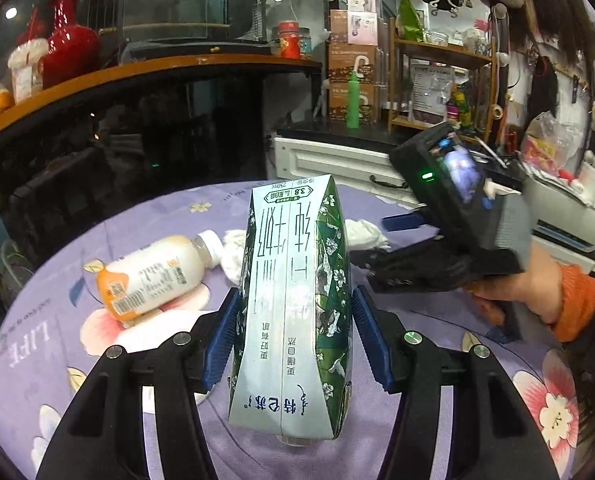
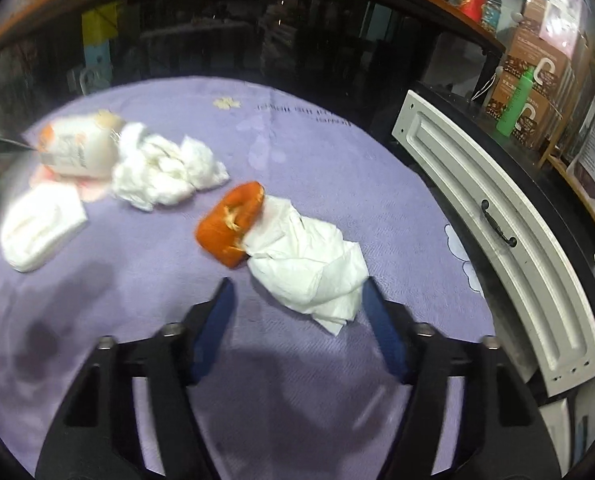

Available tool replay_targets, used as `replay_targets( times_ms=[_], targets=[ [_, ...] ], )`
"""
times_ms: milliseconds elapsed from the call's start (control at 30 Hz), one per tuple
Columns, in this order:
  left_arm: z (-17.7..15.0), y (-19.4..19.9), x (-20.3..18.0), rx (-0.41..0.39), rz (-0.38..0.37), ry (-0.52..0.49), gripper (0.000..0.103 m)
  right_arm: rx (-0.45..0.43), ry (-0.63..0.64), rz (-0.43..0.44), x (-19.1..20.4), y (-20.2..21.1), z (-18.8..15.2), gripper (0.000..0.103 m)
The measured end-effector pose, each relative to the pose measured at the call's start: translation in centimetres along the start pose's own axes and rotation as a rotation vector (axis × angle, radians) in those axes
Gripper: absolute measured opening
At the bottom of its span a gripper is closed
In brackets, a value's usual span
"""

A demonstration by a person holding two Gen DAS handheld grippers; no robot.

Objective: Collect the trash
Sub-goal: 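Grasp the crumpled white tissue with the right gripper while left holds the carton, then carry both items over the bin and open the right gripper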

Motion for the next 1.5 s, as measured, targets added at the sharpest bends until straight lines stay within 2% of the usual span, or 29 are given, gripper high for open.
replay_targets(
  times_ms=[33, 100, 200, 600, 900, 1133, 1500],
  targets=[
    [-0.2, 0.0, 0.0, 0.002, -0.003, 0.001, 0.056, 0.003, -0.005, 0.0, -0.1, -0.2, -0.3, 0.031],
    [-0.5, 0.0, 0.0, 0.007, 0.011, -0.016, 0.056, -0.008, -0.018, -0.009, -0.4, 0.0, -0.5, 0.018],
    [-0.4, 0.0, -0.2, 0.004, 0.002, -0.005, 0.056, -0.038, -0.049, 0.002, -0.4, 1.1, -0.3, 0.011],
    [-0.3, 0.5, -1.9, -0.011, -0.004, -0.034, 0.056, -0.091, -0.143, 0.058, -0.2, 11.0, -3.4, 0.01],
    [0.1, 5.1, -6.3, -0.04, -0.048, -0.058, 0.056, -0.145, -0.27, 0.066, -1.4, 19.6, -7.7, 0.01],
    [-0.7, 9.7, -11.4, -0.061, -0.101, -0.077, 0.056, -0.169, -0.331, 0.015, -2.4, 26.2, -12.9, 0.01],
    [-3.5, 15.0, -20.6, -0.061, -0.217, -0.094, 0.056, -0.185, -0.383, -0.137, -4.8, 35.1, -22.8, 0.01]
  ],
)
Point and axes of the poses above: each gripper's, at about its wrist camera, not at the fingertips, and y roughly against the way its jaws point, x to its left, z to its top, the point moved 10 cm from there along -y, roughly the way its jaws point, and after that the axes turned 11 degrees about -x, right-handed, at the moved point
